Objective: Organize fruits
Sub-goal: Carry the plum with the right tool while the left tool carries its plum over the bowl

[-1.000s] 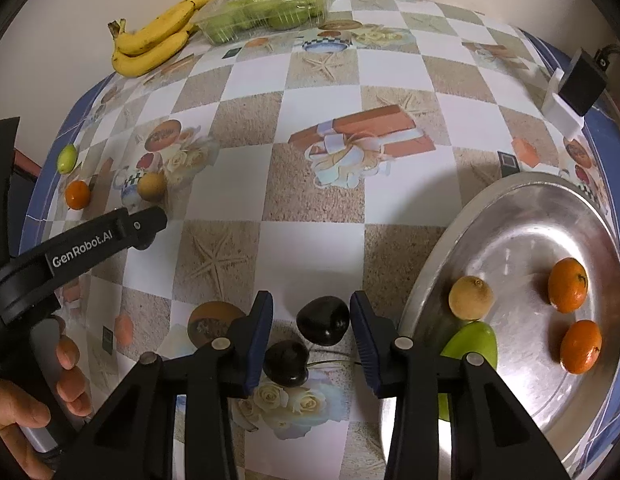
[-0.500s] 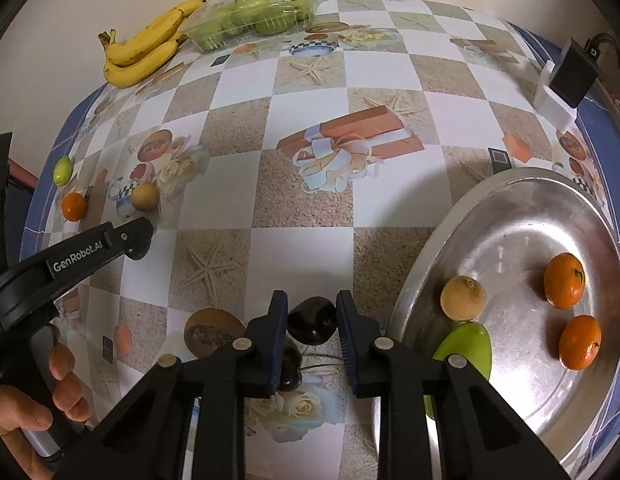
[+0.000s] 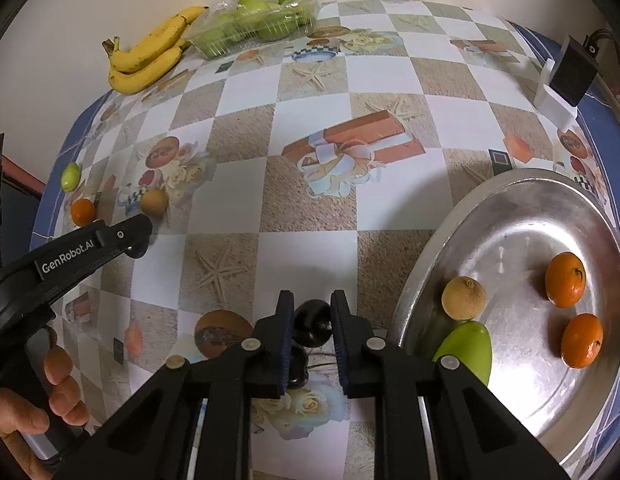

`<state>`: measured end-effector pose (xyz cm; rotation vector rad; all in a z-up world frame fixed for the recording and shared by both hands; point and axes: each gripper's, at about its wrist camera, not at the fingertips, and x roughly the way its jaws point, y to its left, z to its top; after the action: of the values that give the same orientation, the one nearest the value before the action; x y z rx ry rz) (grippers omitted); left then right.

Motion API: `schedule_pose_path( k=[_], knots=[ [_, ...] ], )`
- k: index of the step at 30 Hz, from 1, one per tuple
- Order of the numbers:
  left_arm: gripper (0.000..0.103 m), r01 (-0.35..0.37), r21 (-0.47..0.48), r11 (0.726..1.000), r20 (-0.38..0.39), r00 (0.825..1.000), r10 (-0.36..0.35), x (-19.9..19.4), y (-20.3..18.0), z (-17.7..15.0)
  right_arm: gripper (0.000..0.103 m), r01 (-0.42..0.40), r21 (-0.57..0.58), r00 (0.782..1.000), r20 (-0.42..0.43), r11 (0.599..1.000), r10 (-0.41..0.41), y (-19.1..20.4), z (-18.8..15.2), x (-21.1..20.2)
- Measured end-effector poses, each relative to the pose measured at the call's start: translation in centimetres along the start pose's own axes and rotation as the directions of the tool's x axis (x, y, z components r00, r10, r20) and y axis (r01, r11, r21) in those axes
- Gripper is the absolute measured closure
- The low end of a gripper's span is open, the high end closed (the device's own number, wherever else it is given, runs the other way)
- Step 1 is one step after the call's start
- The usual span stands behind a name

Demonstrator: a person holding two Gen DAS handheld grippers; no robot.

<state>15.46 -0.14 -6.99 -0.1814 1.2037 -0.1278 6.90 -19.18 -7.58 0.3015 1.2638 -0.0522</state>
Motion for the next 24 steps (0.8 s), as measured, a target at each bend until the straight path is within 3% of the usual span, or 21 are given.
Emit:
schedule_pose_path(
  k=[9,13,24],
  knots=[
    [0.072,-0.024,0.032,0.999,-0.036,0.999,0.025,-0.7,-0.8,-0.3,0.083,0.01,0.003,1.0,-0.004,1.0,-0.01,-0.2,0.1,0.1],
    [0.072,-0.003,0.05,0.999,-0.059,0.998,0.006,-0.9,-1.4,-0.7,0.075,0.027,-0.011,1.0,-0.01,1.0,-0.027,-0.1,0.0,0.3],
    [0.072,0.011,0.092,0.996,-0.055,0.998,-0.006,-1.7,-2.7,-0.9,0.075,0.05,-0.034,0.998,-0.047,0.998,-0.051,0.3,-0.3,1.5]
  ],
)
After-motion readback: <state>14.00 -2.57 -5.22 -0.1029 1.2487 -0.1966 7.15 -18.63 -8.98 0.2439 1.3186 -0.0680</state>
